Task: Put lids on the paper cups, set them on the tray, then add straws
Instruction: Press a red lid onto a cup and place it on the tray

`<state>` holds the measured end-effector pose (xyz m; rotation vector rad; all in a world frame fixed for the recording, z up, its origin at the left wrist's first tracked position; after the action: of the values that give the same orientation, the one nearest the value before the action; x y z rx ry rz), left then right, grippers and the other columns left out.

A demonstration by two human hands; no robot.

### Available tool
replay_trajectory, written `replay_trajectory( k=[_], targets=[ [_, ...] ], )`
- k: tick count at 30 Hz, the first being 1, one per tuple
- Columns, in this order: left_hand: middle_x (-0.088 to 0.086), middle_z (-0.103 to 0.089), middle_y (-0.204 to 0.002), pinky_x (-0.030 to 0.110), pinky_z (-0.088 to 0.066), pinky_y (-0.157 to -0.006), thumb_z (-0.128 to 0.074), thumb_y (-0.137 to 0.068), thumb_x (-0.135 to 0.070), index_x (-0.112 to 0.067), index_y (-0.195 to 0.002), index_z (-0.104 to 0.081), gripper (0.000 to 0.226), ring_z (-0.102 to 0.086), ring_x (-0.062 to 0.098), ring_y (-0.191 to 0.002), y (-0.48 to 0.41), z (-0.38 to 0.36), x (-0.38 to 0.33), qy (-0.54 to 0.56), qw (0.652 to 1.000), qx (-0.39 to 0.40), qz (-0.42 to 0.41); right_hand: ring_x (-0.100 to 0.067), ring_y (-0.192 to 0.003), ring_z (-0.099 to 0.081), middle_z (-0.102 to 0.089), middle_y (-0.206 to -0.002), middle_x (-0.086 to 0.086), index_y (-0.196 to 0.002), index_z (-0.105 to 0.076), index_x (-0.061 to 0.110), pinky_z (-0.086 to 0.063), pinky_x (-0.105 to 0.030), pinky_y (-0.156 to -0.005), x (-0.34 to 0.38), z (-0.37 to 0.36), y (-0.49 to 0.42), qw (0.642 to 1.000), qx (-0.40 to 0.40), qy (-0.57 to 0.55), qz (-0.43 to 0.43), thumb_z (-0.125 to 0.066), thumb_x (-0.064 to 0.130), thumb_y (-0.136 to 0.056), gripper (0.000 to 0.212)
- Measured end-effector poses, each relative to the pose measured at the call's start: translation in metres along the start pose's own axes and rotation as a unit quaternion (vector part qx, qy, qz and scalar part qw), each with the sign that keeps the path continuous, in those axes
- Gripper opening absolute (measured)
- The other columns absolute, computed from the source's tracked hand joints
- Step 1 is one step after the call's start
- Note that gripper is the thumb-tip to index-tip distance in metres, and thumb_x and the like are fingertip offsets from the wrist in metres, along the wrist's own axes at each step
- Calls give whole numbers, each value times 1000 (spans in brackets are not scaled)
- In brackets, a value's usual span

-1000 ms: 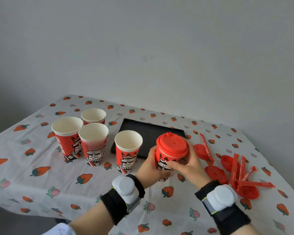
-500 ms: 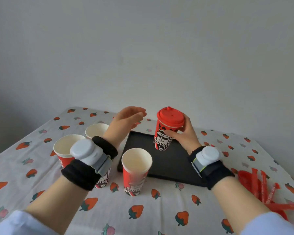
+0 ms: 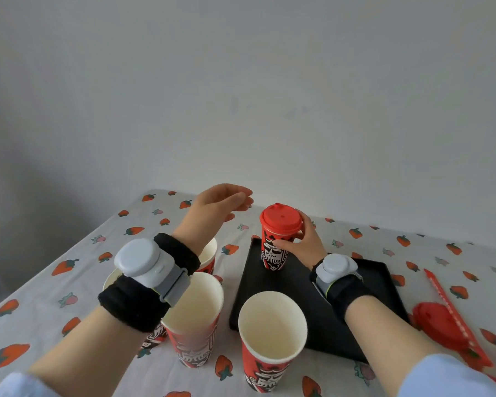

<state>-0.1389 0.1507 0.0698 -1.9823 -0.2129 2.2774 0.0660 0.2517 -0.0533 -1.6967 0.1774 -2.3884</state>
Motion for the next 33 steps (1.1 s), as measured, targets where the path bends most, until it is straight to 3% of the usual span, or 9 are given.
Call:
replay_trajectory(
  k=[6,10,16,19,22,25,28,30,33],
  targets=[
    [5,-70,-104,35,-47,-94,-47,-95,-16,-12,-106,-64,21,-64,21,-101,-8,0,3,-3,1000,10,-5,-9,-110,-47,-43,-136,-5,-136,-31,18,-41,-8,-79,-3,-2,-11,1000,15,17,12,-79,9,-69,83],
    [5,-68,-103,32,-46,-92,-47,-95,-16,-13,-104,-64,20,-63,21,-102,-6,0,5,-10,1000,17,1,-21,-125,-43,-36,-144,-10,-144,-20,15,-39,-24,-95,-5,-2,-11,999,26,25,-5,-77,8,-72,92],
    [5,-68,-103,26,-47,-84,-48,-95,-18,-16,-102,-63,17,-62,22,-101,9,0,4,-39,999,36,-4,-27,-133,-36,-29,-151,-9,-147,-5,19,-35,-37,-102,-1,7,10,998,25,14,-51,-74,11,-75,100],
    [-1,-69,-106,26,-47,-88,-57,-89,-31,-25,-102,-63,15,-62,16,-103,30,1,2,-41,993,110,-9,-23,-125,-41,-34,-148,-9,-146,-10,21,-37,-36,-100,7,22,39,998,-1,-3,-60,-74,11,-76,95],
    [-9,-65,-116,19,-47,-94,-66,-79,-44,-34,-111,-60,34,-59,2,-109,64,-7,0,-29,976,217,-3,-13,-116,-42,-42,-141,-3,-144,-18,25,-36,-30,-93,13,41,85,998,-31,-7,-61,-73,11,-76,88],
    [-15,-50,-134,22,-36,-104,-65,-72,-51,-42,-122,-48,53,-44,0,-124,83,-21,3,-143,959,246,-4,-11,-116,-44,-46,-135,3,-141,-25,27,-36,-29,-94,10,53,127,996,-43,-5,-73,-72,13,-77,80],
    [-6,-31,-148,35,-31,-106,-65,-75,-56,-37,-140,-26,78,-31,16,-133,103,-48,10,-359,899,252,-3,-11,-115,-48,-50,-128,6,-136,-34,29,-38,-26,-92,5,67,176,993,-81,-12,-84,-71,13,-78,71],
    [3,-24,-150,45,-30,-109,-67,-70,-60,-35,-143,-15,93,-25,26,-136,108,-61,18,-463,854,238,-6,-10,-113,-49,-52,-124,8,-131,-38,32,-39,-21,-89,2,72,197,992,-92,-15,-87,-69,11,-79,64],
    [10,-25,-144,49,-34,-106,-71,-67,-57,-33,-143,-8,102,-29,33,-133,118,-79,29,-513,831,215,12,-9,-112,-50,-53,-120,9,-125,-42,33,-39,-18,-87,-5,95,230,989,-112,1,-95,-67,9,-80,57]
  ],
)
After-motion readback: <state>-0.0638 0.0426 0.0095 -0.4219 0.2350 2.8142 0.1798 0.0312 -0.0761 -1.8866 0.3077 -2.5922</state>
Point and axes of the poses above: each hand's wrist, its own y-axis away from the middle knuckle, its own z-axis out of the back of the hand, x = y × z, the point moved 2 cm from there along -y, towards the middle knuckle
